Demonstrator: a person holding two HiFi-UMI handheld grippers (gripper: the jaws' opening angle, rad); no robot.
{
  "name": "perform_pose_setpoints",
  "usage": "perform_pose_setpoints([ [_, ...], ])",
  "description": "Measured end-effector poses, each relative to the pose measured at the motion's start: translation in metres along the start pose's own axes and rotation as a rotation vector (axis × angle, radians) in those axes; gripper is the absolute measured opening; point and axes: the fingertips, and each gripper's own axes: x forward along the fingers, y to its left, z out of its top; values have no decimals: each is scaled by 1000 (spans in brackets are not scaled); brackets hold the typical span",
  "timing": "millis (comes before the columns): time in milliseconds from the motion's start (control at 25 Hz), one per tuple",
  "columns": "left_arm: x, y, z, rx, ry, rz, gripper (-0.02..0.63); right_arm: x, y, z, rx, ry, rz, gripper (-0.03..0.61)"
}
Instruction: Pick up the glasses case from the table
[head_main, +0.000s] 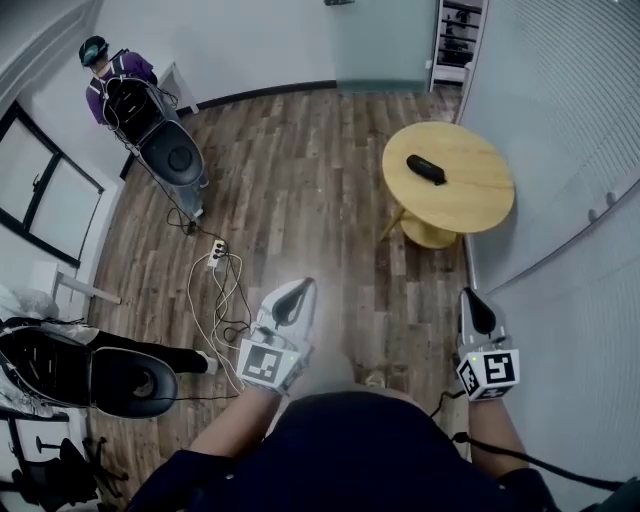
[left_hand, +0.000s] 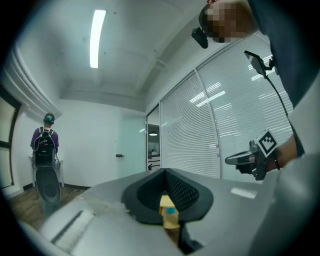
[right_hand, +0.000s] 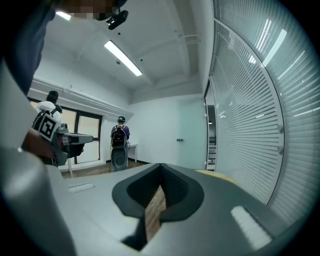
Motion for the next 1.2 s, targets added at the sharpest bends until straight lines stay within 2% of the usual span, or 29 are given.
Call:
perform_pose_setpoints([
  [120,9,-7,-14,-9,38,-35,3,7,-6,-7,49,13,-11,9],
  [240,33,9,-22,0,54,-50,3,20,-18,-14,37,22,-23,9],
  [440,84,66,-12,10,19,-61,3,66,-30,-16,63,56,-88,9],
  [600,131,113,-27,-18,42,-74,3,116,-41,-4,52,60,-131,9],
  [800,196,169,-25,-20,25,-127,3,185,-55,14,42,53,-190,9],
  [920,229,198,-17,11,11,-169,3,220,-61,29,53,36,-234,9],
  [1200,291,212,-22,-11,8,-211,3,258,-97,32,39,5,-289,9],
])
